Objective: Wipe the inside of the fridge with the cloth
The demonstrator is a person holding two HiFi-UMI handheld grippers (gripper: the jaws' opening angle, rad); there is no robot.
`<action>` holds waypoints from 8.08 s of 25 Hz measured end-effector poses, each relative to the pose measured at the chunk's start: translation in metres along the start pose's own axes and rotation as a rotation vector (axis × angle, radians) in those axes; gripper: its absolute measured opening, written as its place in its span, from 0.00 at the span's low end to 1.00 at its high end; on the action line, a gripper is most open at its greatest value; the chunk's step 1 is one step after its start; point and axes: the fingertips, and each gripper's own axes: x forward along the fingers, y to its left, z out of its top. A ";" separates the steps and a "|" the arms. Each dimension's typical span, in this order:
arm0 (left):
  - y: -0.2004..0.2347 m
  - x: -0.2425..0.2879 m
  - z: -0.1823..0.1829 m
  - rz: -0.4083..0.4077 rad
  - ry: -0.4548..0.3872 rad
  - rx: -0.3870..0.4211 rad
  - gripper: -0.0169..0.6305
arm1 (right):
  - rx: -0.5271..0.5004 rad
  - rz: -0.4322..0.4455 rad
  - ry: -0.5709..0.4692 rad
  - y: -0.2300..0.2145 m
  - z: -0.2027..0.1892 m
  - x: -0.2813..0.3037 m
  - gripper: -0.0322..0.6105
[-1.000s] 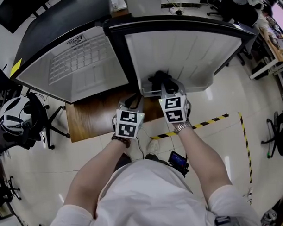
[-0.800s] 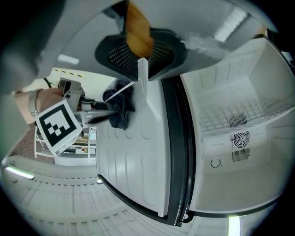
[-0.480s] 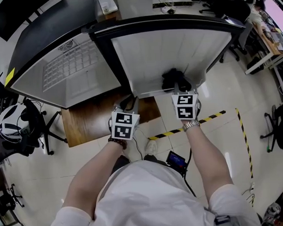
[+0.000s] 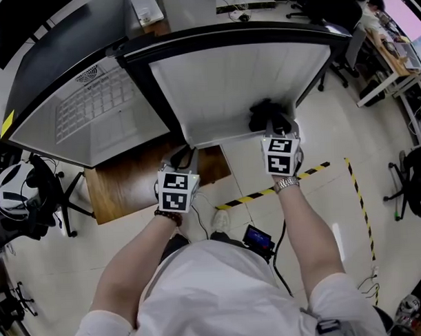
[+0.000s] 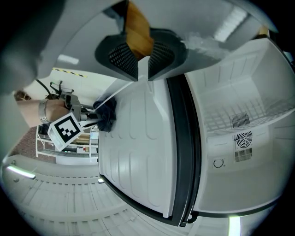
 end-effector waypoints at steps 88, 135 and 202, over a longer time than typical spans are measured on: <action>0.026 -0.018 -0.013 0.051 -0.015 -0.044 0.14 | -0.059 0.084 0.109 0.027 -0.029 -0.028 0.14; 0.064 -0.072 -0.051 0.067 0.036 -0.039 0.14 | -0.267 0.357 -0.032 0.204 -0.020 -0.073 0.14; 0.073 -0.068 -0.069 0.156 0.096 -0.080 0.14 | -0.303 0.302 0.074 0.164 -0.018 0.018 0.14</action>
